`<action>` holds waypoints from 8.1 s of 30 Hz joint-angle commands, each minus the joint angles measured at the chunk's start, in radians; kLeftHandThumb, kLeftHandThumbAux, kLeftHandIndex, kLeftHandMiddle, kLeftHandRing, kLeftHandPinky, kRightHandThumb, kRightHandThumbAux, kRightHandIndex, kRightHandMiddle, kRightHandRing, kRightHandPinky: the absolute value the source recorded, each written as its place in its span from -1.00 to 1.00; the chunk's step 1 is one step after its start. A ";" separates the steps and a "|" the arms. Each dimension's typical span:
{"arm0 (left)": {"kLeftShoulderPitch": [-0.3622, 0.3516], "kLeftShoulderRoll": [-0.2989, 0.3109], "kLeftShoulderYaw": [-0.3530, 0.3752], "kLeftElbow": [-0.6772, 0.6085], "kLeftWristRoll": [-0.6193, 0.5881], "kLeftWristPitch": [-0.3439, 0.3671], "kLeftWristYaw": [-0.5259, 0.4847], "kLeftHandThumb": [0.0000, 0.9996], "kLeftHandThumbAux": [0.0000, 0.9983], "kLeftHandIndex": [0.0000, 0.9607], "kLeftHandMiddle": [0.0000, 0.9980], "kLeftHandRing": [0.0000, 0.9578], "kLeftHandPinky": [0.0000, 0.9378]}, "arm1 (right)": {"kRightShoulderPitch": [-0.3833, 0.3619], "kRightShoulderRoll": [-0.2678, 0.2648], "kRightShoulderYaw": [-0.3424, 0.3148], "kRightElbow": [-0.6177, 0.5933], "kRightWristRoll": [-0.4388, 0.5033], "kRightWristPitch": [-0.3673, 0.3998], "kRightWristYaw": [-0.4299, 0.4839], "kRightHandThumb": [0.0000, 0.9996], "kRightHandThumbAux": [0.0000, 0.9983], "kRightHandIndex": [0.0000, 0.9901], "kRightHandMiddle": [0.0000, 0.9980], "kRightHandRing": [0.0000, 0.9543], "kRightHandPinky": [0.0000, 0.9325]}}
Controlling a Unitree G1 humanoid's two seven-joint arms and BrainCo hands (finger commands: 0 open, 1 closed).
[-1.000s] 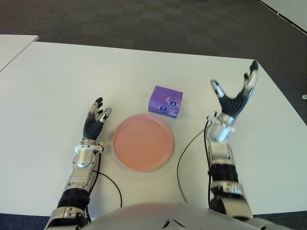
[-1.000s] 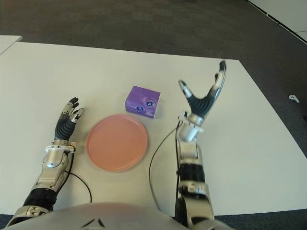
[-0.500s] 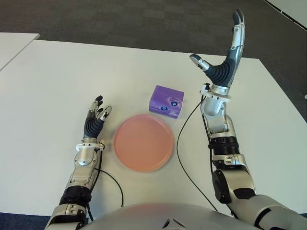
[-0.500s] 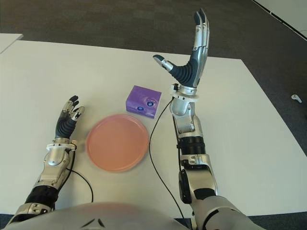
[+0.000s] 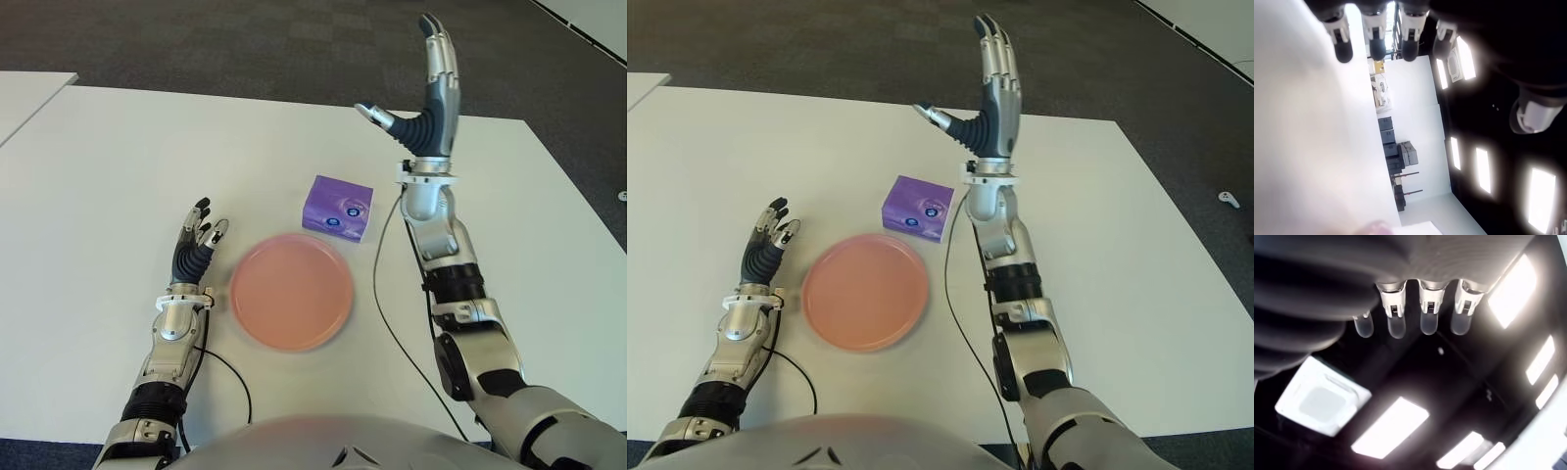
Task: Put the tissue paper into the plate.
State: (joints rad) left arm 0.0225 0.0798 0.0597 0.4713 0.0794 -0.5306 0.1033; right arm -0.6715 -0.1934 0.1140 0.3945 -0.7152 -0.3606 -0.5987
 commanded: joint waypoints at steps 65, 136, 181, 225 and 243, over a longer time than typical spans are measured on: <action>0.081 -0.016 -0.002 0.059 -0.006 0.026 -0.002 -1.00 -0.16 -1.00 -1.00 -1.00 -1.00 | -0.040 -0.199 0.312 0.430 0.066 -0.200 0.537 -0.94 -0.04 -1.00 -1.00 -1.00 -1.00; 0.078 0.014 -0.002 0.088 -0.012 -0.005 -0.013 -1.00 -0.23 -1.00 -1.00 -1.00 -1.00 | -0.019 -0.183 0.470 0.611 -0.037 -0.149 0.461 -0.97 0.00 -1.00 -1.00 -1.00 -1.00; 0.116 -0.012 -0.006 -0.020 -0.002 0.043 0.009 -1.00 -0.22 -1.00 -1.00 -1.00 -1.00 | 0.041 -0.030 0.738 0.898 -0.192 0.054 0.083 -0.78 0.06 -1.00 -0.90 -0.97 -1.00; 0.155 0.013 -0.002 -0.093 0.019 0.094 0.000 -1.00 -0.26 -1.00 -1.00 -1.00 -1.00 | 0.131 0.043 0.589 0.885 -0.051 0.050 -0.181 0.49 0.40 -0.12 0.68 0.75 0.83; 0.150 0.005 -0.002 -0.104 0.020 0.113 0.008 -1.00 -0.28 -1.00 -1.00 -1.00 -1.00 | 0.108 0.044 0.614 0.899 -0.100 0.069 -0.316 0.50 0.42 -0.11 0.83 0.86 0.88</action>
State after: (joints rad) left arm 0.1389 0.0913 0.0605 0.3326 0.0891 -0.4645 0.1065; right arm -0.6688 -0.1608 0.6962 1.2272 -0.7830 -0.3222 -0.9435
